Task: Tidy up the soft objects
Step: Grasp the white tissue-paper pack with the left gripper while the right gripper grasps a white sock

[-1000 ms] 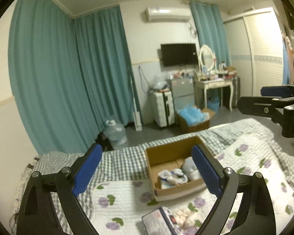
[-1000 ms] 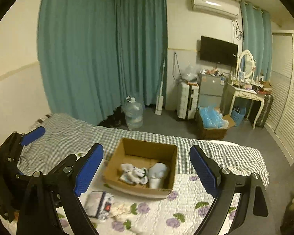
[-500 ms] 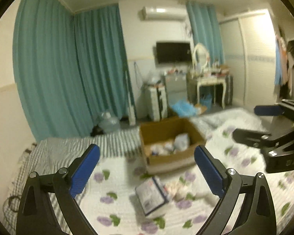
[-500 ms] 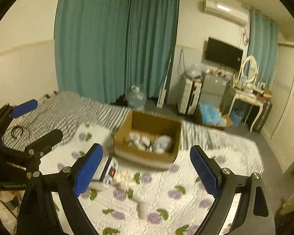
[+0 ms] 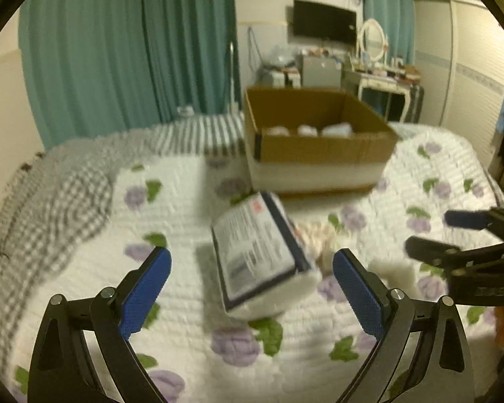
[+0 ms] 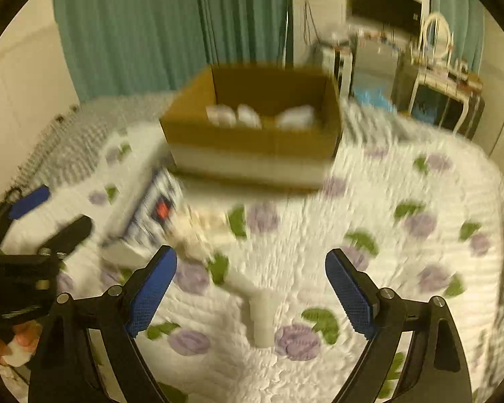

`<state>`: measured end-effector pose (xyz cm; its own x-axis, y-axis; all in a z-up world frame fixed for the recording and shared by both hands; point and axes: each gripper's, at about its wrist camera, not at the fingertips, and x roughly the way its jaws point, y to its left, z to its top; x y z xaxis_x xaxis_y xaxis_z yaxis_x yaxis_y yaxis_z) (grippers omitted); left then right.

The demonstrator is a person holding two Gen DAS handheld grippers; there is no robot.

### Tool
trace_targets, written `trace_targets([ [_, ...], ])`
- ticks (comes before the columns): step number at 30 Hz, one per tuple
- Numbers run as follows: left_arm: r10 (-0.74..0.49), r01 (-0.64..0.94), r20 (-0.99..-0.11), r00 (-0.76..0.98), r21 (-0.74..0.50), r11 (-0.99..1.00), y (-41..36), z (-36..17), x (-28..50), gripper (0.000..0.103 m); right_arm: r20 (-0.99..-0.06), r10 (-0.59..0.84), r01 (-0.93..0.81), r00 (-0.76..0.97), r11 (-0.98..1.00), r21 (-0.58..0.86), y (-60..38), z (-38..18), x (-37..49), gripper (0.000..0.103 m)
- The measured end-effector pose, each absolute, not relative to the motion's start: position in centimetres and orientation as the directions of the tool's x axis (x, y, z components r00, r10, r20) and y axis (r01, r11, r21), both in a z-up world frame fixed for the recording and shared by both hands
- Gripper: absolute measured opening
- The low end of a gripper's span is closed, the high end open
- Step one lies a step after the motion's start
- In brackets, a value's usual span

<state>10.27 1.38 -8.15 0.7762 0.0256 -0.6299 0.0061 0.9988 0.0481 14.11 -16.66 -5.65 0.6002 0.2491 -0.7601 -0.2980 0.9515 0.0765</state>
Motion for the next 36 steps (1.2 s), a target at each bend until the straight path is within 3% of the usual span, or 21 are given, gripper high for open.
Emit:
trace_targets([
  [5,-0.018,0.009,-0.693,0.721,-0.017,1.000,2.0,-10.6,10.9,0.099,-0.843,0.225,-0.268,0.489,0.958,0.101,-16.7,-10.7,15.7,0.082],
  [9,-0.033,0.022,-0.707,0.707,-0.025,0.999,1.9,-11.0,11.2,0.099,-0.882,0.221,-0.233,0.416,0.963,0.132,-17.3,-13.2,16.7,0.072],
  [14,-0.040,0.027,-0.718,0.695,-0.029,0.999,2.0,-11.5,11.3,0.099,-0.898,0.191,-0.234,0.396,0.967,0.103,-16.7,-14.3,16.6,0.048],
  [16,-0.041,0.024,-0.721,0.692,-0.033,0.999,2.2,-11.5,11.2,0.099,-0.893,0.188,-0.242,0.409,0.966,0.093,-16.5,-14.1,16.3,0.032],
  [25,-0.075,0.030,-0.692,0.718,-0.077,0.997,3.3,-9.5,11.2,0.099,-0.826,0.209,-0.277,0.524,0.959,0.067,-15.9,-9.1,15.7,0.029],
  [28,-0.119,0.023,-0.706,0.698,-0.143,0.989,3.6,-9.7,12.8,0.099,-0.797,0.211,-0.280,0.566,0.958,0.055,-15.7,-7.4,16.2,0.029],
  [31,-0.150,-0.005,-0.728,0.669,-0.207,0.978,4.0,-10.9,14.4,0.099,-0.795,0.250,-0.276,0.552,0.955,0.108,-15.7,-7.3,16.7,0.029],
  [36,-0.148,-0.053,-0.765,0.627,-0.231,0.972,4.1,-13.1,16.1,0.099,-0.805,0.209,-0.273,0.556,0.960,0.060,-15.8,-8.3,16.4,0.029],
])
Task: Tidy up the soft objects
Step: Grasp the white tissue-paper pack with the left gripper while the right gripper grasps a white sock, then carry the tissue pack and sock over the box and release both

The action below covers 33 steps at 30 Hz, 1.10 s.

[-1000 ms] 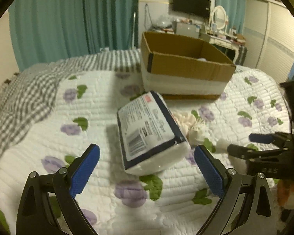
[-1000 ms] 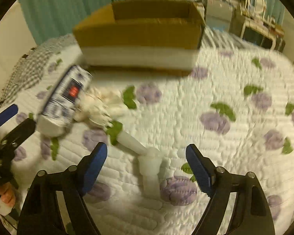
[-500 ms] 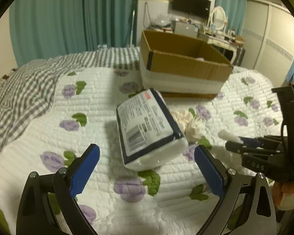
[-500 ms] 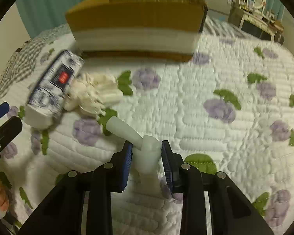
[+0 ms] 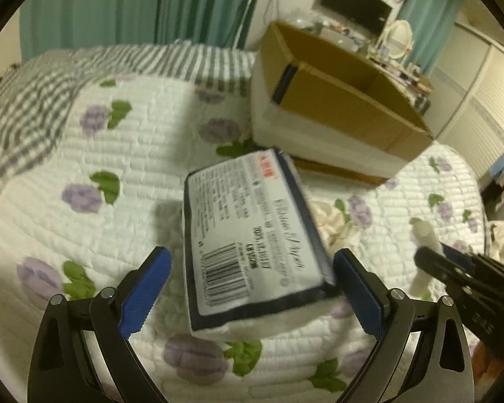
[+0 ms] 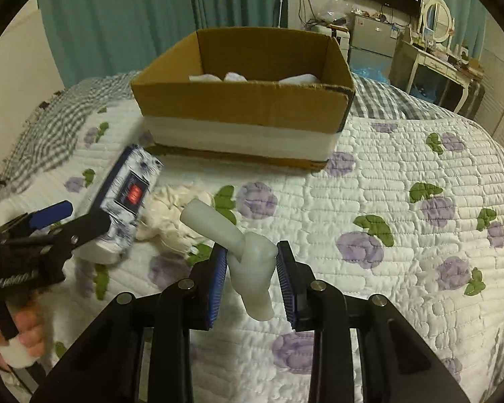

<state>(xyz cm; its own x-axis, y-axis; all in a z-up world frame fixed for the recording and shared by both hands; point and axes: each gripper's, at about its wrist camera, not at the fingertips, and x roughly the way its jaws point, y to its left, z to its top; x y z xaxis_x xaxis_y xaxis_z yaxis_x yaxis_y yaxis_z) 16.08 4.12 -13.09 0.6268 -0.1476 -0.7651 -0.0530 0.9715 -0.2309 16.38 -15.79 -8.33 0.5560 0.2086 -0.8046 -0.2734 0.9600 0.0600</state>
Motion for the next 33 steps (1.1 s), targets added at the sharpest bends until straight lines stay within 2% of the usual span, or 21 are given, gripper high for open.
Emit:
trace_targets([
  [5,-0.183,-0.072,-0.788,0.587,-0.276,0.958,4.1,-14.9,16.8,0.097,-0.807,0.213,-0.285,0.552,0.957,0.057,-15.5,-8.6,16.6,0.029],
  [6,-0.183,-0.068,-0.790,0.586,-0.272,0.960,4.0,-15.0,16.8,0.092,-0.807,0.212,-0.287,0.552,0.956,0.055,-15.5,-8.7,16.5,0.029],
  [13,-0.134,-0.012,-0.755,0.642,-0.184,0.983,3.1,-13.3,15.5,0.084,-0.801,0.221,-0.289,0.557,0.955,0.063,-15.5,-8.5,15.9,0.029],
  [22,-0.063,0.032,-0.686,0.725,-0.058,0.998,1.6,-8.0,11.9,0.084,-0.760,0.246,-0.288,0.601,0.954,0.081,-15.6,-5.2,13.2,0.029],
  [33,-0.116,0.123,-0.578,0.807,-0.027,0.992,-0.8,0.6,8.2,0.084,-0.659,0.271,-0.304,0.701,0.950,0.068,-16.2,2.5,9.8,0.029],
])
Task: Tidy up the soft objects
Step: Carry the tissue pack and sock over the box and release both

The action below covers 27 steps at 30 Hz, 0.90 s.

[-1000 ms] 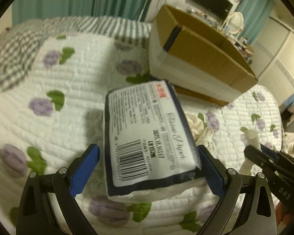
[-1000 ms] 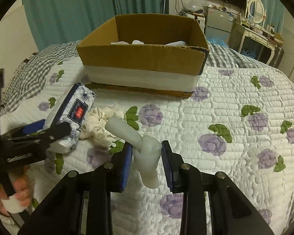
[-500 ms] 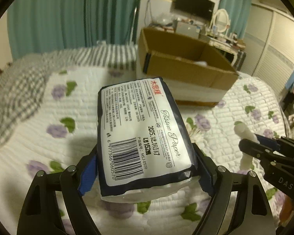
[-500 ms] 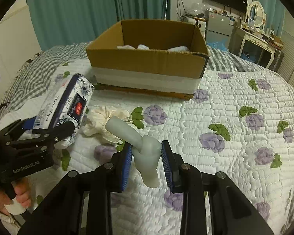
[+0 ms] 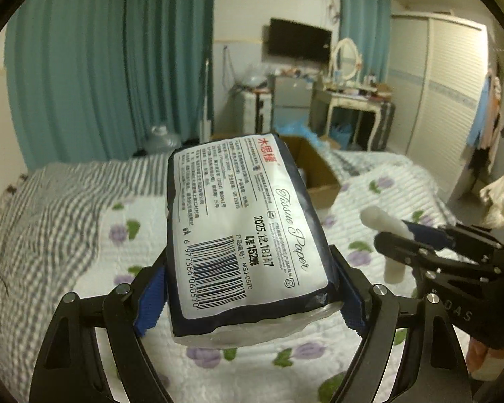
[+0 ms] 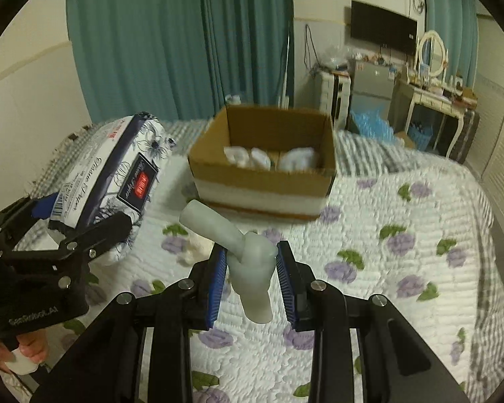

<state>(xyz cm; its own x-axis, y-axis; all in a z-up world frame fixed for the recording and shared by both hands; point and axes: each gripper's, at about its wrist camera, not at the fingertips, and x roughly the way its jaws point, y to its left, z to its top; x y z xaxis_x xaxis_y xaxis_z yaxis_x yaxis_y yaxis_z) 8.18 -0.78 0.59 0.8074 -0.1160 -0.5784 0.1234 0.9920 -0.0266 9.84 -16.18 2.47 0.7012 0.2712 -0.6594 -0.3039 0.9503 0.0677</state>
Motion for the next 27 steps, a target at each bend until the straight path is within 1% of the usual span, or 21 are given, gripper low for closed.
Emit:
trace_targets([
  [6,-0.125,0.167,-0.529,0.839,0.032,0.985,-2.5,4.0,9.0,0.084,-0.597,0.275,-0.305,0.754,0.951,0.053,-17.3,6.9,10.6,0.029],
  [11,-0.109,0.178,-0.514,0.851,0.086,0.980,-3.6,5.6,12.8,0.085,-0.558,0.267,-0.298,0.786,0.954,0.037,-17.8,10.2,14.2,0.029],
  [14,-0.104,0.184,-0.527,0.843,0.102,0.978,-4.2,5.6,16.3,0.085,-0.543,0.274,-0.304,0.794,0.952,0.036,-18.0,11.3,17.0,0.029],
  [17,-0.090,0.186,-0.528,0.845,0.131,0.974,-5.1,5.0,19.6,0.085,-0.543,0.272,-0.297,0.794,0.954,0.044,-17.8,11.1,19.9,0.029],
  [21,-0.051,0.175,-0.542,0.839,0.180,0.968,-6.3,2.9,24.2,0.085,-0.574,0.276,-0.299,0.771,0.953,0.056,-17.2,9.0,25.5,0.029],
  [25,-0.060,0.178,-0.577,0.815,0.150,0.973,-6.4,0.5,27.8,0.087,-0.607,0.279,-0.294,0.744,0.953,0.078,-16.8,6.6,30.5,0.029],
  [27,-0.061,0.178,-0.580,0.813,0.146,0.973,-6.4,-0.8,29.2,0.087,-0.623,0.290,-0.290,0.727,0.951,0.104,-17.0,5.3,32.8,0.029],
])
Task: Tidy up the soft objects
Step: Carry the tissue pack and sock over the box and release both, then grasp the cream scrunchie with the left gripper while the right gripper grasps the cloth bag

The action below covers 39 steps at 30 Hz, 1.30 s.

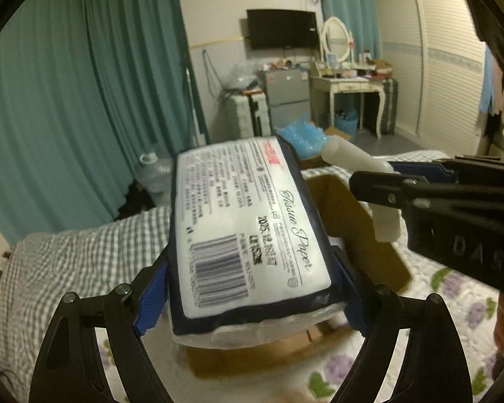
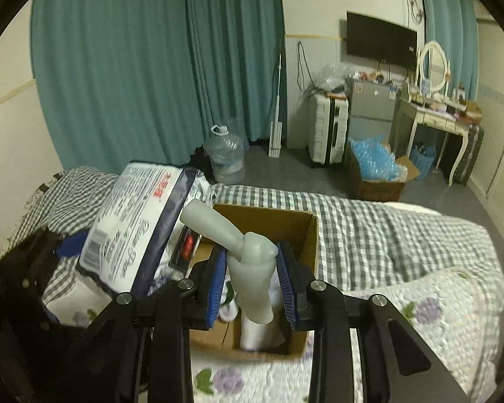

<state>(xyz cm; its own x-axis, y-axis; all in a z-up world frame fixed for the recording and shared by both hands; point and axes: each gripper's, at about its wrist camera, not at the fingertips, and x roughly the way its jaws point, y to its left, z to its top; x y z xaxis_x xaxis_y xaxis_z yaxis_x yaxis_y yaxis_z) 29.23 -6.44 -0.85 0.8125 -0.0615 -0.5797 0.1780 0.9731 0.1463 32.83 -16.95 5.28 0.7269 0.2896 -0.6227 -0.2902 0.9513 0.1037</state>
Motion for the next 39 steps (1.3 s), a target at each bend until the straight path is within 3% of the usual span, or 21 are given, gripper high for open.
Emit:
trace_targets([
  [5,-0.016,0.153,-0.545,0.839,0.206,0.966,-6.7,-3.1,30.7,0.088,-0.647,0.246,-0.286,0.722,0.957,0.045,-16.4,2.8,35.5,0.029],
  [9,-0.028,0.129,-0.543,0.839,0.150,0.980,-5.9,-3.3,31.1,0.090,-0.666,0.243,-0.288,0.705,0.957,0.045,-16.2,1.8,36.8,0.032],
  [11,-0.040,0.125,-0.548,0.836,0.120,0.985,-5.5,-3.0,31.1,0.090,-0.670,0.222,-0.268,0.708,0.963,0.036,-16.2,1.6,37.1,0.046],
  [12,-0.044,0.125,-0.547,0.836,0.110,0.986,-5.3,-2.7,31.0,0.090,-0.666,0.197,-0.239,0.720,0.971,0.029,-16.5,1.6,37.1,0.071],
  [13,-0.046,0.122,-0.544,0.838,0.103,0.987,-5.1,-2.5,30.8,0.090,-0.657,0.189,-0.220,0.730,0.975,0.035,-16.8,1.8,36.8,0.085],
  [17,-0.046,0.109,-0.520,0.853,0.091,0.990,-4.1,-0.4,29.1,0.090,-0.619,0.220,-0.188,0.754,0.975,0.117,-18.8,3.4,34.7,0.085],
  [22,-0.043,0.090,-0.462,0.886,0.080,0.993,-3.0,4.2,24.8,0.092,-0.568,0.207,-0.186,0.796,0.978,0.096,-19.2,8.0,29.9,0.087],
  [24,-0.028,0.074,-0.433,0.901,0.091,0.993,-2.6,6.5,22.6,0.099,-0.548,0.218,-0.203,0.807,0.975,0.089,-19.3,10.1,27.7,0.089],
  [28,0.033,0.008,-0.366,0.930,0.109,0.994,-1.6,10.4,17.9,0.099,-0.508,0.219,-0.228,0.833,0.973,0.045,-18.8,14.6,21.8,0.096],
  [32,-0.002,0.027,-0.335,0.942,0.070,0.997,-0.1,13.1,13.3,0.099,-0.485,0.234,-0.259,0.843,0.966,0.016,-18.0,17.1,17.4,0.098],
  [39,-0.036,0.062,-0.334,0.942,0.067,0.996,1.3,11.6,9.4,0.099,-0.484,0.235,-0.286,0.843,0.958,-0.033,-16.4,15.9,11.9,0.098],
])
